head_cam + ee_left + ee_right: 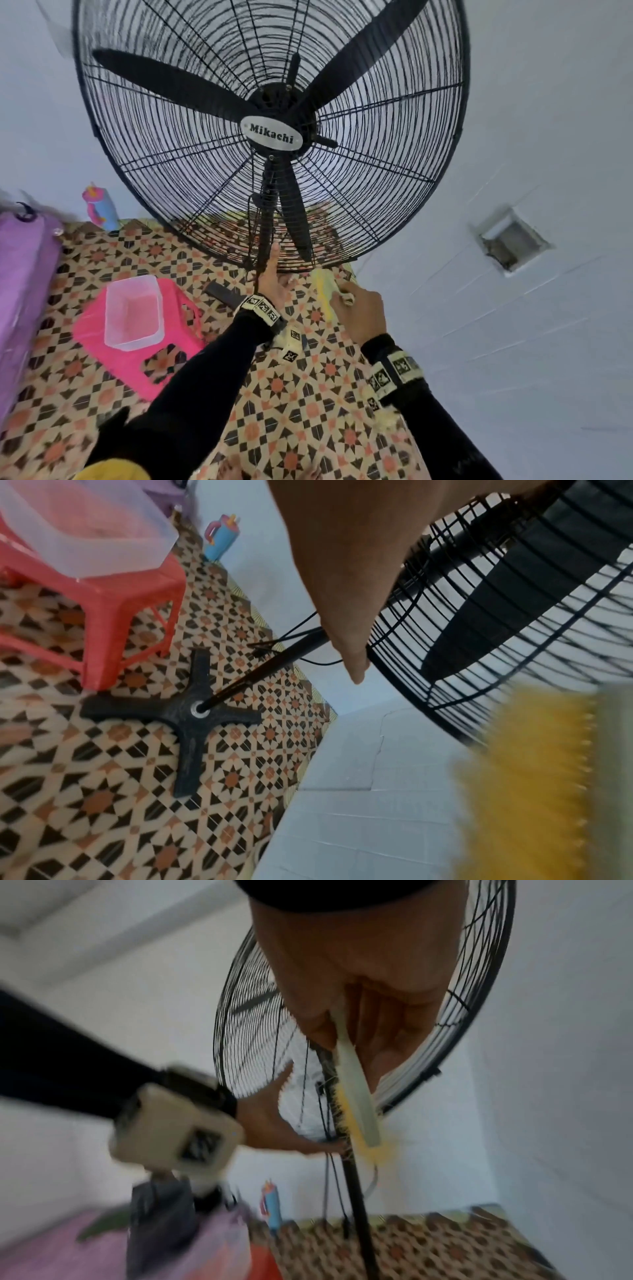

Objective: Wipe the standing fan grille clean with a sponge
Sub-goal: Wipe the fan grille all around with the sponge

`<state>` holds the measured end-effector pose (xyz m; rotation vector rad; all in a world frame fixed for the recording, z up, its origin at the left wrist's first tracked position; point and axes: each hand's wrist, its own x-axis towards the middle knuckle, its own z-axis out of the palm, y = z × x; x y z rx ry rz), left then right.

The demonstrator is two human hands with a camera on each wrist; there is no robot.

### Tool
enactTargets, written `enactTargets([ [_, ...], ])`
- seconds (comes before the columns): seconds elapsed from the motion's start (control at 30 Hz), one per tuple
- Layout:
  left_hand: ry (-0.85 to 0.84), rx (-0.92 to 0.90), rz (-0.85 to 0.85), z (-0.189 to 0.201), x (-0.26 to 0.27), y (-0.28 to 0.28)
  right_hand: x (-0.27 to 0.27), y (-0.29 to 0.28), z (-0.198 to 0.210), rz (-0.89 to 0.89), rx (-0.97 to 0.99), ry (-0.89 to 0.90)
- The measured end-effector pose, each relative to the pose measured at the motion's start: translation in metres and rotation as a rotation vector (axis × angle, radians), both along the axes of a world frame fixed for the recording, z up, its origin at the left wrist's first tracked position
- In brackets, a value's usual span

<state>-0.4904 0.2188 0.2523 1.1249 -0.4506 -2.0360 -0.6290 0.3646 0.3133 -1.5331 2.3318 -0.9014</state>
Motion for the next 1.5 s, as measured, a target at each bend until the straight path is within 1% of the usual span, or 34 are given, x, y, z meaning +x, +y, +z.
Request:
enactTargets([
  [0.03, 0.018, 0.005, -0.007, 0.005, -0.003, 0.0, 0.0, -0.003, 0.011, 0.03, -0.044, 0.001],
  [0.1, 0.018, 0.026, -0.038, 0.002, -0.01, -0.002, 0.003, -0.007, 0.036, 0.11, -0.074, 0.023],
  [0.17, 0.024, 0.053, -0.032, -0.018, -0.018, -0.006, 0.009, -0.011, 0.057, 0.177, -0.078, 0.085],
  [0.23, 0.034, 0.068, -0.006, -0.022, -0.02, -0.005, 0.017, -0.022, 0.078, 0.199, -0.139, 0.172],
  [0.33, 0.079, 0.08, 0.013, -0.004, -0.016, -0.002, 0.033, -0.055, 0.117, 0.211, -0.304, 0.317],
  [0.37, 0.091, 0.089, 0.018, -0.004, -0.016, -0.004, 0.038, -0.066, 0.13, 0.229, -0.362, 0.334],
  [0.43, 0.065, 0.122, 0.02, -0.003, -0.015, -0.007, 0.045, -0.088, 0.152, 0.276, -0.382, 0.247],
  [0.47, 0.054, 0.128, 0.016, -0.004, -0.015, -0.009, 0.046, -0.098, 0.16, 0.285, -0.351, 0.207],
  [0.53, 0.06, 0.141, 0.017, 0.0, -0.013, -0.008, 0.042, -0.115, 0.168, 0.247, -0.319, 0.199],
  [0.6, 0.066, 0.152, 0.021, 0.001, -0.011, -0.008, 0.032, -0.123, 0.172, 0.173, -0.338, 0.207],
  [0.67, 0.047, 0.127, 0.003, 0.0, -0.01, -0.011, 0.028, -0.126, 0.171, 0.109, -0.389, 0.269],
  [0.7, 0.031, 0.108, -0.015, -0.002, -0.01, -0.012, 0.029, -0.126, 0.168, 0.101, -0.409, 0.265],
  [0.77, 0.002, 0.08, -0.046, -0.006, -0.009, -0.012, 0.038, -0.127, 0.164, 0.147, -0.406, 0.208],
  [0.83, -0.006, 0.069, -0.048, -0.007, -0.006, -0.01, 0.041, -0.127, 0.162, 0.182, -0.39, 0.227],
  [0.93, -0.02, 0.079, -0.088, -0.004, -0.002, -0.011, 0.038, -0.128, 0.16, 0.075, -0.447, 0.304],
  [0.97, -0.015, 0.085, -0.088, -0.004, -0.002, -0.012, 0.041, -0.129, 0.155, 0.067, -0.455, 0.32],
  [1.1, 0.012, 0.075, -0.053, 0.004, -0.001, -0.006, 0.063, -0.129, 0.139, 0.234, -0.349, 0.395],
  [1.13, 0.016, 0.079, -0.055, 0.005, -0.001, -0.005, 0.062, -0.129, 0.141, 0.222, -0.349, 0.364],
  [1.2, 0.019, 0.079, -0.056, 0.005, -0.001, -0.006, 0.055, -0.127, 0.147, 0.147, -0.426, 0.323],
  [1.27, 0.003, 0.086, -0.059, 0.01, -0.001, -0.004, 0.051, -0.125, 0.149, 0.103, -0.485, 0.402],
  [1.33, -0.027, 0.077, -0.067, 0.009, -0.003, -0.004, 0.057, -0.125, 0.144, 0.125, -0.426, 0.512],
  [1.43, -0.073, 0.097, -0.06, -0.002, -0.008, -0.008, 0.072, -0.127, 0.131, 0.281, -0.304, 0.618],
  [1.5, -0.063, 0.089, -0.065, -0.005, -0.008, -0.01, 0.078, -0.126, 0.134, 0.325, -0.277, 0.655],
])
